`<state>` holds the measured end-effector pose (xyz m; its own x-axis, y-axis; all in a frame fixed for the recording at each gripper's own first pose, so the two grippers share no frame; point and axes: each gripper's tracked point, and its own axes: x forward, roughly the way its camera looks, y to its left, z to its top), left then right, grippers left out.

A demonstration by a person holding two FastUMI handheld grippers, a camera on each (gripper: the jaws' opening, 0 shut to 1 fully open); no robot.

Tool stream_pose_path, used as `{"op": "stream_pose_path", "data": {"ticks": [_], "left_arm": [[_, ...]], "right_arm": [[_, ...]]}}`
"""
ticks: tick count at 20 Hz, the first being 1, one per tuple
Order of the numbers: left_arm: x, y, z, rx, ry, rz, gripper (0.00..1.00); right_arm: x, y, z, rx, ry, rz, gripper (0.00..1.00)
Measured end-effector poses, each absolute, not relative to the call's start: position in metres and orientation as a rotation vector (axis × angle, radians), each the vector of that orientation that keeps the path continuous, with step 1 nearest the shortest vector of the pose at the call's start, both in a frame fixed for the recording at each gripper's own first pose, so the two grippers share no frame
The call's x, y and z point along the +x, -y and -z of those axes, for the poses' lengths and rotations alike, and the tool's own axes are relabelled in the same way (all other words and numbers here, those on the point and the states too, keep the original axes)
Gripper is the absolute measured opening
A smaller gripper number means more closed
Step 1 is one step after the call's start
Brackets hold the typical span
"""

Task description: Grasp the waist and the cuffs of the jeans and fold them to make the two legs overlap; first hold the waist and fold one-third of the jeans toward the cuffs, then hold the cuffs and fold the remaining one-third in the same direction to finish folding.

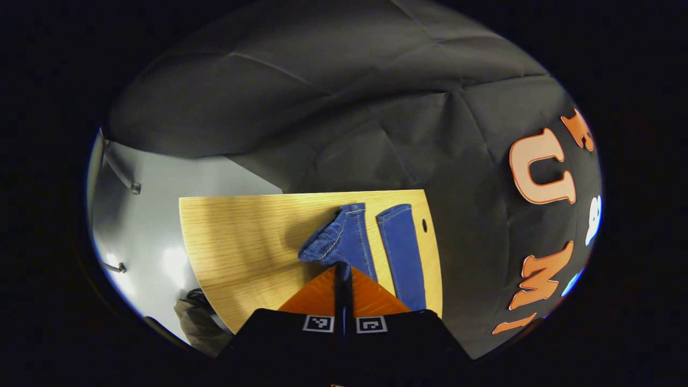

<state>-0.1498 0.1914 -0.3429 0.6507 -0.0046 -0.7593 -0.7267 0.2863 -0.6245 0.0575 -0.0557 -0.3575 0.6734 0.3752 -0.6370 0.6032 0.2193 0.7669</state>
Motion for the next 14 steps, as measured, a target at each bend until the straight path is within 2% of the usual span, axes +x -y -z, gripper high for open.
{"op": "stream_pose_path", "data": {"ticks": [1, 3, 4, 5, 14], "left_arm": [[-0.147, -0.191, 0.341, -1.187, -0.738, -0.538, 0.01], [-0.144, -0.189, 0.335, -1.173, -0.748, -0.535, 0.01], [-0.138, -0.186, 0.330, -1.168, -0.743, -0.530, 0.01], [-0.134, -0.186, 0.324, -1.158, -0.738, -0.530, 0.01], [-0.098, -0.180, 0.268, -1.105, -0.782, -0.560, 0.01]], "right_arm": [[0.065, 0.048, 0.348, 1.405, -0.890, 0.140, 0.14], [0.066, 0.051, 0.337, 1.321, -0.909, 0.143, 0.15], [0.068, 0.050, 0.338, 1.296, -0.930, 0.137, 0.08], [0.071, 0.044, 0.333, 1.293, -0.944, 0.099, 0.07], [0.065, 0.050, 0.326, 1.249, -1.048, 0.108, 0.07]]}}
